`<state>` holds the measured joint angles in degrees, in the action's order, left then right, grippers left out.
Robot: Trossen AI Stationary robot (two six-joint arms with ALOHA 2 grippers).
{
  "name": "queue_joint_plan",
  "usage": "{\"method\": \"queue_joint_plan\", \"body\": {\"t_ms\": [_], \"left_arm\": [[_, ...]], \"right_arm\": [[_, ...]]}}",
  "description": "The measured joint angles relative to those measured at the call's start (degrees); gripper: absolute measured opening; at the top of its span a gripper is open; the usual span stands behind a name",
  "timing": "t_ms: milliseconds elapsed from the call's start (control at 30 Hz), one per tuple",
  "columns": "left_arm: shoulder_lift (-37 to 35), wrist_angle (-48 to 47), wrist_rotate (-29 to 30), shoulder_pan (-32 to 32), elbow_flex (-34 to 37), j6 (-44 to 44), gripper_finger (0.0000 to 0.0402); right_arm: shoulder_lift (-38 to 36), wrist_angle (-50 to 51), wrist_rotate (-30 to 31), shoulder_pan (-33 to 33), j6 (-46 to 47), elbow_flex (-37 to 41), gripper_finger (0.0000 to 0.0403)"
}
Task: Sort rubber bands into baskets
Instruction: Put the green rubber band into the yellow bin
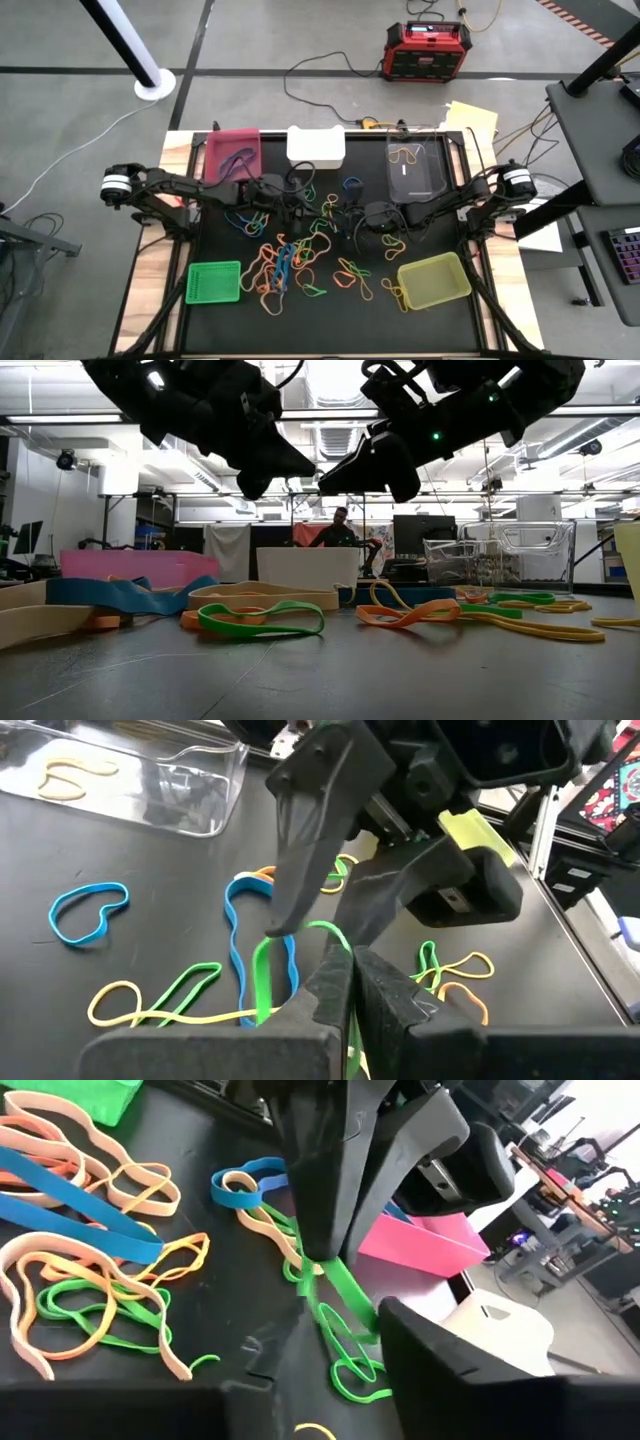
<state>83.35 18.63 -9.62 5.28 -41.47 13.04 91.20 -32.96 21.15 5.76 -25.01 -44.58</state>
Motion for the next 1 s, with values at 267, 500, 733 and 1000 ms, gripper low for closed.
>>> {"method": "queue_joint_plan", "body": {"t_ms": [267,500,733,1000], "left_arm": [[0.02,0.31,0.04,0.00,0.00,-0.02,0.0000],[0.02,0.22,-0.36,-0.04,0.00,-0.48,0.0045],[-0.88,-0.22,1.40,0.17,0.00,-2.49,0.0127],[-1.60,-6.06,1.67,0.24,0.02,-6.29,0.0155]], "right_arm": [[-0.15,-1.65,-0.11,-0.04,-0.87,0.00,0.0011],[-1.90,2.13,-0.15,-0.02,0.96,0.00,0.0009],[-11.15,28.39,-4.30,1.54,11.82,-2.97,0.0009],[-22.33,63.79,-19.27,11.41,36.55,-12.85,0.0009]]}}
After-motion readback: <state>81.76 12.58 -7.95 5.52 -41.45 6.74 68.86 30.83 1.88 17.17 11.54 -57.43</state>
